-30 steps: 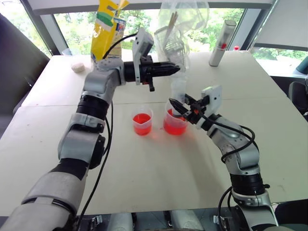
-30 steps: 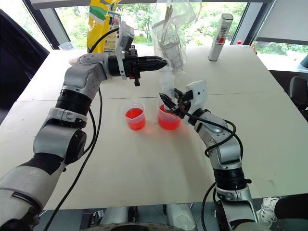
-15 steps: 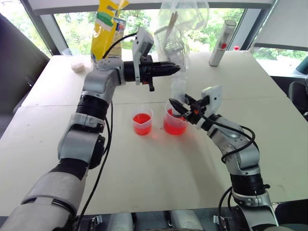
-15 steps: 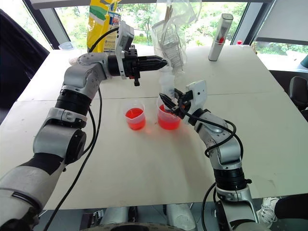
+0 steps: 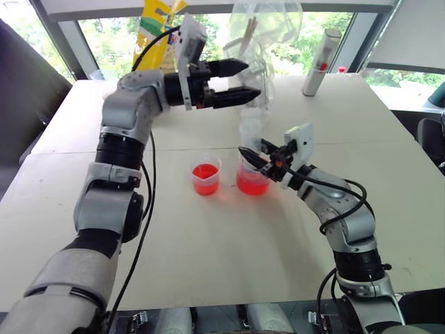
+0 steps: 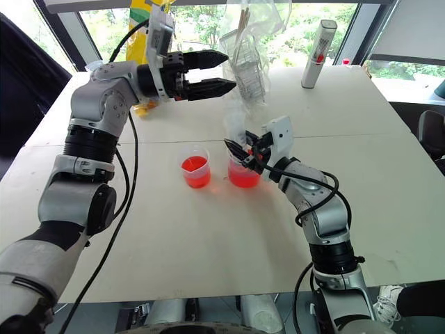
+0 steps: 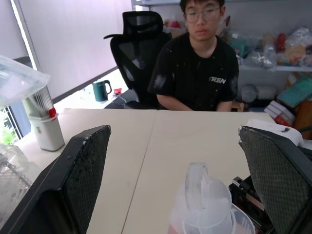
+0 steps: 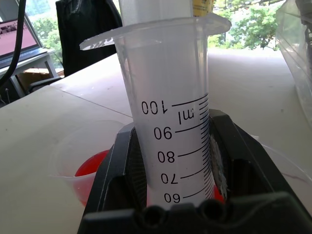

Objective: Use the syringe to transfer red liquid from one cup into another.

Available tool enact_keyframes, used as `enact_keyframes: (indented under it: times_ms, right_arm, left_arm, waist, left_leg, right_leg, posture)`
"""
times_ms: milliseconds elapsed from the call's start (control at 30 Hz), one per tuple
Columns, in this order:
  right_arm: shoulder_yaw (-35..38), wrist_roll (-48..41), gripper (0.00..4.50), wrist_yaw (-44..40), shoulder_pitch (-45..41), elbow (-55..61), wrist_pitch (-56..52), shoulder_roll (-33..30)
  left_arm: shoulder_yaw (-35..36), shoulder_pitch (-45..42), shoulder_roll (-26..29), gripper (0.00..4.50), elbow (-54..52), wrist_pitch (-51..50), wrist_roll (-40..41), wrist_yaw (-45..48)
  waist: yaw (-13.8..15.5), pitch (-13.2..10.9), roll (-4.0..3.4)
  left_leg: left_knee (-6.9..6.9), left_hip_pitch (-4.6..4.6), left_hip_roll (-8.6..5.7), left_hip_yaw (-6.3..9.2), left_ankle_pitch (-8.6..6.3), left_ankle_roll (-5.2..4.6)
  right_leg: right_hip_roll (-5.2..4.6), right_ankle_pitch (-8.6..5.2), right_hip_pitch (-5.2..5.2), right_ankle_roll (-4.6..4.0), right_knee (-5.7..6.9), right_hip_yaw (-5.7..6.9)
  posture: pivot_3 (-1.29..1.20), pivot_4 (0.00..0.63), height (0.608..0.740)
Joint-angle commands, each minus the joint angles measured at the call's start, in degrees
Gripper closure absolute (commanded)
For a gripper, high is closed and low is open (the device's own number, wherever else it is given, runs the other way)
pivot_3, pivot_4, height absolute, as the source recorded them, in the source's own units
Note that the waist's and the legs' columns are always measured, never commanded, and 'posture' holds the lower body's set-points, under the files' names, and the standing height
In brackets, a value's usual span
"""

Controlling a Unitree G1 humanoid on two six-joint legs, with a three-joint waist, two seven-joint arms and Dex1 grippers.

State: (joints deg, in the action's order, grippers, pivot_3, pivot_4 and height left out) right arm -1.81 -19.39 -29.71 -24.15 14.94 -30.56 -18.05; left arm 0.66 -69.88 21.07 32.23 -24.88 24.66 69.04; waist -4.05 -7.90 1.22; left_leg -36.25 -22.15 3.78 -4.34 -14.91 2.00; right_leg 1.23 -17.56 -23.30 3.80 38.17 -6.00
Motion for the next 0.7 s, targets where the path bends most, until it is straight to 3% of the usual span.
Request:
enact_keyframes:
  times_ms: [33,267,500,700]
  right_arm:
    - [0.9,-0.7,3.15,0.0,-1.3,1.2,0.0,-0.5]
    - [3.1,-2.1,3.15,0.8,-5.5,3.9,-1.8,-1.7]
    - [3.5,-6.1,3.15,-1.5,-17.0,6.1,-5.0,-3.6]
    - [-0.2,-7.5,3.15,-2.8,-23.0,0.3,-3.3,2.3]
  left_arm:
    - [3.5,0.2,3.1,0.06,-3.6,-3.2,3.0,0.7]
    - [3.3,5.3,10.9,0.06,-7.1,-4.7,2.0,2.5]
    - [2.8,9.1,14.8,0.06,-8.6,-3.2,0.2,2.4]
    - [4.0,10.0,15.0,0.06,-11.2,-4.2,1.1,0.9]
  waist:
    - [0.0,0.0,0.00]
    - [0.1,0.0,-0.02]
    - [0.2,0.0,-0.02]
    - [0.0,0.0,-0.01]
  left_leg:
    - [0.01,0.00,0.01,0.01,0.00,0.00]
    - [0.01,0.01,0.04,0.01,0.00,0.01]
    - [0.00,-0.05,0.03,0.01,0.01,0.02]
    - [0.00,-0.04,0.04,0.01,0.01,0.01]
  right_leg:
    - [0.01,0.00,-0.01,0.00,0.00,0.01]
    - [-0.01,0.00,-0.01,0.00,0.02,0.02]
    - [-0.06,0.00,-0.06,0.00,0.01,0.04]
    - [-0.05,0.00,-0.06,-0.01,0.02,0.04]
  posture:
    - [0.00,0.150,0.739]
    - [0.00,0.150,0.739]
    - [0.00,0.150,0.739]
    - [0.00,0.150,0.739]
